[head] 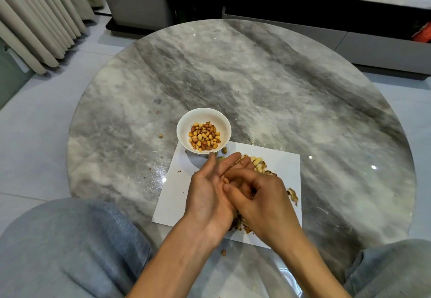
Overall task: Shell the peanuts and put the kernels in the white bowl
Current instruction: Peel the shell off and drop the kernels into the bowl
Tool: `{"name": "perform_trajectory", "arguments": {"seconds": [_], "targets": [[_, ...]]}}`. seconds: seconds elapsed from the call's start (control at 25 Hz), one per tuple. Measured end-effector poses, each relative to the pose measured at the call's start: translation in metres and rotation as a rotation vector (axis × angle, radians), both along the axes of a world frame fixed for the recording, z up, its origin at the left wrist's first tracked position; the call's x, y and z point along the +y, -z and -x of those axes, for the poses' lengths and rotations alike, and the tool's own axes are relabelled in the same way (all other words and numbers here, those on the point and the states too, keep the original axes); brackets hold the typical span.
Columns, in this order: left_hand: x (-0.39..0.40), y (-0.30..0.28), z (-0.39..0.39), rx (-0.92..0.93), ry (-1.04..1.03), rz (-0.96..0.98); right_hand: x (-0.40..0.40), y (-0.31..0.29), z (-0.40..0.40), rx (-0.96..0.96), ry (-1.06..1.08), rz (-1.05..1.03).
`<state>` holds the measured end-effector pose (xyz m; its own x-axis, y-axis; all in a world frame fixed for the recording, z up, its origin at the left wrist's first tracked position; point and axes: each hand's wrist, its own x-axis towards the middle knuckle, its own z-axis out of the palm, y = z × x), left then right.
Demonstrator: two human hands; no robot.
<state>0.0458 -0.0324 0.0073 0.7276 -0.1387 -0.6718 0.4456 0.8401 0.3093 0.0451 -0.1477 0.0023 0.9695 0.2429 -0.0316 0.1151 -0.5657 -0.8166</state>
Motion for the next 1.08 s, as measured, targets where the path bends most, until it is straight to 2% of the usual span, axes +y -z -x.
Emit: {"name": "perform_trajectory", "arguments": {"seconds": [0.12,0.2,0.24,0.32,0.4,0.44,0.56,0.68,0.92,1.08], "targets": [[0.001,0.001,-0.001,-0.033,0.021,-0.006,0.0,0.005,0.001,-0.08,-0.059,0.072],[0.0,0.0,0.0,-0.08,0.058,-0.031,0.0,0.004,0.0,0.014,-0.028,0.003],[0.0,-0.001,0.001,-0.099,0.101,-0.105,-0.002,0.003,-0.002,0.133,0.021,-0.135],[0.001,0.003,0.005,-0.175,0.245,-0.514,-0.01,-0.003,-0.009,0.434,0.145,-0.474],[0.002,0.006,0.007,-0.309,0.329,-0.985,-0.02,-0.006,-0.015,0.607,0.215,-0.665],[0.002,0.007,0.008,-0.387,0.335,-1.093,-0.022,-0.007,-0.017,0.657,0.229,-0.729],[0.003,0.008,0.008,-0.532,0.321,-1.177,-0.02,-0.004,-0.018,0.762,0.194,-0.835],[0.006,0.011,0.008,-0.619,0.298,-1.25,-0.018,0.001,-0.015,0.765,0.15,-0.809],[0.002,0.023,0.008,-0.681,0.33,-1.348,-0.01,0.013,-0.009,0.662,0.243,-0.719],[0.003,0.025,0.004,-0.664,0.311,-1.317,-0.007,0.016,-0.01,0.706,0.342,-0.868]]}}
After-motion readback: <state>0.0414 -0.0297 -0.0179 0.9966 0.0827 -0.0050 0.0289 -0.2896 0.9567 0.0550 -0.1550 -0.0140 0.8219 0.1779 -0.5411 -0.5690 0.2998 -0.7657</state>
